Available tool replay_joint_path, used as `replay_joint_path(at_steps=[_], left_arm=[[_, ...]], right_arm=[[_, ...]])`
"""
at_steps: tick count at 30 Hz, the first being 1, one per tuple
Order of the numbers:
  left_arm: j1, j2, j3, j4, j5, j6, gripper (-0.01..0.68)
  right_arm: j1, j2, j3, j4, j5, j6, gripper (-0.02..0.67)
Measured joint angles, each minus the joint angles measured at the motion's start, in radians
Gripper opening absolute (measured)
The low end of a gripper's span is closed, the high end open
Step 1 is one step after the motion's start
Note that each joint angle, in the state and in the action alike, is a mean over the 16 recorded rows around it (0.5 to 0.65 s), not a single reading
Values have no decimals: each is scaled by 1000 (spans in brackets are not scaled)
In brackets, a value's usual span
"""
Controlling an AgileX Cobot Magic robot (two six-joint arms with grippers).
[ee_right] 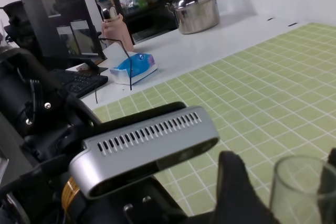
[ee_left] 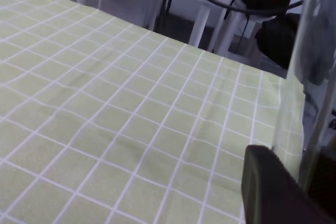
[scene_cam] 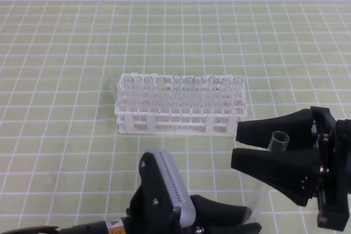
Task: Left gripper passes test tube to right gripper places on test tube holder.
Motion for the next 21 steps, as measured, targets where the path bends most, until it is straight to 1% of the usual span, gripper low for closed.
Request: replay_joint_path(at_steps=[6, 14, 18, 21], left_arm=[[0, 11, 0, -5, -18, 1, 105], [0, 13, 0, -40, 1, 17, 110], [0, 13, 0, -65, 5, 30, 111], [0, 12, 0, -84, 6, 40, 113]], right_arm=[[0, 0, 0, 0, -7, -1, 333], [0, 0, 0, 0, -22, -1, 329], [0, 0, 0, 0, -36, -1, 313], [0, 0, 0, 0, -46, -2, 287]])
